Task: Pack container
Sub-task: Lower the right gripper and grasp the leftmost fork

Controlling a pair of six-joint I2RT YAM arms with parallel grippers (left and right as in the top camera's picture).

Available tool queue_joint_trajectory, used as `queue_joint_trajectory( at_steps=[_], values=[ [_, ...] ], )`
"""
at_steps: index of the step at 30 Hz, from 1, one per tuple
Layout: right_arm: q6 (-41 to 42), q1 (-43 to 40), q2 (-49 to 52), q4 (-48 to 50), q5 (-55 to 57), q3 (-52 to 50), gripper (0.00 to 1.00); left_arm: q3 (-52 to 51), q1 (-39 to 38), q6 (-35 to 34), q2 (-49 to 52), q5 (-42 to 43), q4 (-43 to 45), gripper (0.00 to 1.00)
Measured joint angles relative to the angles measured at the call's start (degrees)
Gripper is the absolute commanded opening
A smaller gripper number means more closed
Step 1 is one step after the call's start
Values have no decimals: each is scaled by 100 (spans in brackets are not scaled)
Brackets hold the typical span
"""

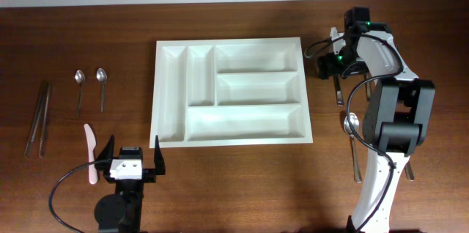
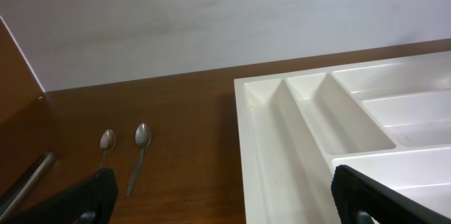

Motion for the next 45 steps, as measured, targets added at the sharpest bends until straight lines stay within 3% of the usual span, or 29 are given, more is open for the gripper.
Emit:
queue_joint_trajectory(
  at_steps=[4,8,13,16,30,33,45],
  values=[
    [17,-4,0,-2,59,0,69,-2,0,0,0,0,0,99],
    [37,-31,0,-2,76,0,51,0,0,0,0,0,0,99],
    [22,-120,0,-2,98,0,45,0,0,0,0,0,0,99],
    [33,-149,0,0,98,0,36,-2,0,0,0,0,0,99],
    [17,-155,0,4,120,0,29,-2,0,-2,0,0,2,99],
    [0,-155,0,4,120,0,22,-2,0,-2,0,0,0,99],
    [13,-155,0,13,120,0,21,0,0,-2,0,0,0,99]
  ],
)
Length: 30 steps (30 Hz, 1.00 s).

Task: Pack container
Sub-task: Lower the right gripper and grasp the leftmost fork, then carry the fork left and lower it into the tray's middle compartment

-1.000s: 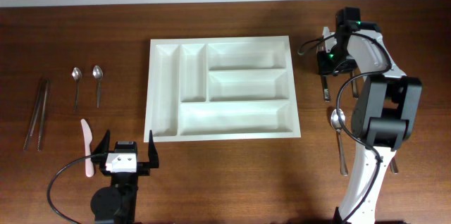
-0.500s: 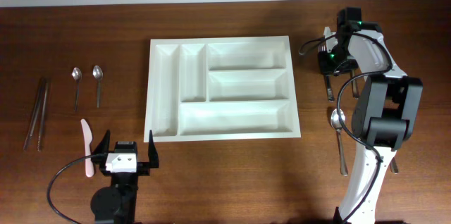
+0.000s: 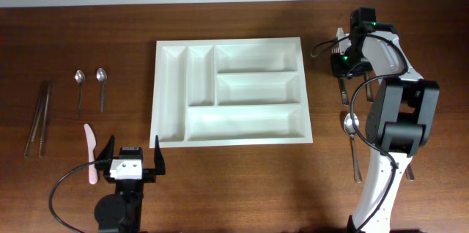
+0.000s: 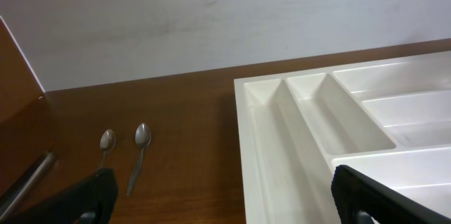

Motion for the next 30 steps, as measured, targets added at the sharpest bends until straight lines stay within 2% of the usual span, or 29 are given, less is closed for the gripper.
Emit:
queue_joint_trajectory(
  at_steps=[8,22,30],
  values=[
    [2,0,0,15,-2,0,11,-2,0,2,0,0,0,99],
    [-9,0,2,-9,0,22,10,-2,0,0,0,0,0,99],
    [-411,17,31,-636,0,776,10,0,0,2,0,0,0,99]
  ],
)
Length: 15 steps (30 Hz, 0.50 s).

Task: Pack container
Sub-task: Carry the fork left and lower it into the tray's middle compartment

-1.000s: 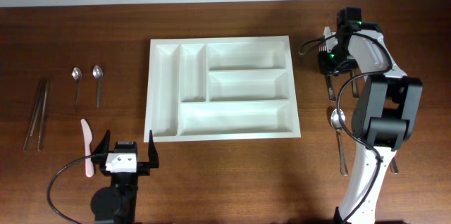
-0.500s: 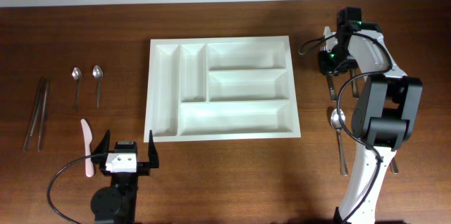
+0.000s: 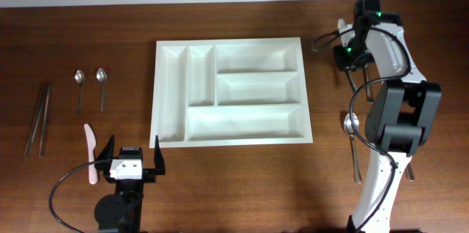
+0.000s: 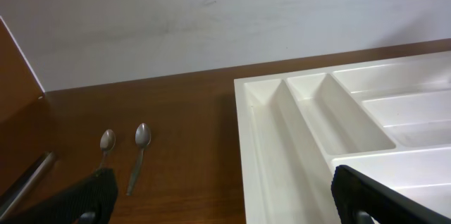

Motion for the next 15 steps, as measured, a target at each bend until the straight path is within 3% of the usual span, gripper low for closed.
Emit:
queue_joint_trajectory(
  at_steps=[15],
  values=[
    [-992,710,4,-1961,0,2256,8,-2,0,-2,0,0,0,99]
  ],
)
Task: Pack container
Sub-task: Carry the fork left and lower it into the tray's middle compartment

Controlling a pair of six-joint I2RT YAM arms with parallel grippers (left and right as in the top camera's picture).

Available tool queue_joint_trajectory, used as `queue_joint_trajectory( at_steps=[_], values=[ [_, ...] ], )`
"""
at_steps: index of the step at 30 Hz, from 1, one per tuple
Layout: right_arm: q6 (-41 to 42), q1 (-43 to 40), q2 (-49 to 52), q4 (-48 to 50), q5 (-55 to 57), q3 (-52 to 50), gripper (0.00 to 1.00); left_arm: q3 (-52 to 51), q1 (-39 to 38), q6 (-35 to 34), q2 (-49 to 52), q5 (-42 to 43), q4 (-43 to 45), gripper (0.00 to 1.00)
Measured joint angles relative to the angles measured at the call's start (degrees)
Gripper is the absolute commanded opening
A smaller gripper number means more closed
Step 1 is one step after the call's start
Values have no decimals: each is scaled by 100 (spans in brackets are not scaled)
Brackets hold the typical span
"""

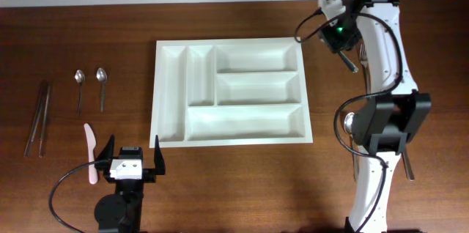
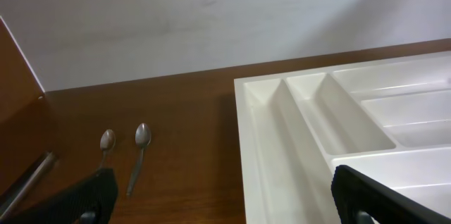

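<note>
The white cutlery tray (image 1: 229,90) lies mid-table with all its compartments bare; its left end shows in the left wrist view (image 2: 296,132). My right gripper (image 1: 340,41) is raised beyond the tray's far right corner. It is shut on a metal utensil (image 1: 347,60) that hangs slanted below it. My left gripper (image 1: 134,158) rests open near the front edge, left of the tray, its fingers (image 2: 95,194) wide apart around nothing (image 2: 225,206).
Two small spoons (image 1: 90,80) (image 2: 138,146) lie left of the tray. Long metal pieces (image 1: 38,118) lie further left, and a pale pink knife (image 1: 90,152) beside my left gripper. A large spoon (image 1: 352,132) lies by the right arm's base.
My right gripper has moved toward the far edge and slightly left, and the metal utensil has come up with it. The left arm has not moved.
My right gripper was low over cutlery lying right of the tray. At the two later moments it stood further right and further back, with a utensil under it. Now it holds that utensil raised near the tray's far right corner. My left gripper stayed open throughout.
</note>
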Motion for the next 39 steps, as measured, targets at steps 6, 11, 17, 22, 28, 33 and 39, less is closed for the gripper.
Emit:
queue_joint_trajectory(
  at_steps=[6,11,17,22,28,33,39],
  values=[
    [-431,525,0,-579,-90,481,8,0,0,0,0,0,0,99],
    [-791,1123,0,-918,-273,505,8,0,0,2,0,0,0,99],
    [-1071,1709,0,-1156,-479,505,8,0,0,0,0,0,0,99],
    [-1255,2046,0,-1381,-693,505,8,0,0,2,0,0,0,99],
    [-1502,2234,0,-1453,-946,485,12,0,0,0,0,0,0,99],
    [-1696,2236,0,-1322,-1123,208,12,0,0,0,0,0,0,99],
    [-1779,2236,0,-1084,-1202,-289,12,0,0,0,0,0,0,99]
  ],
)
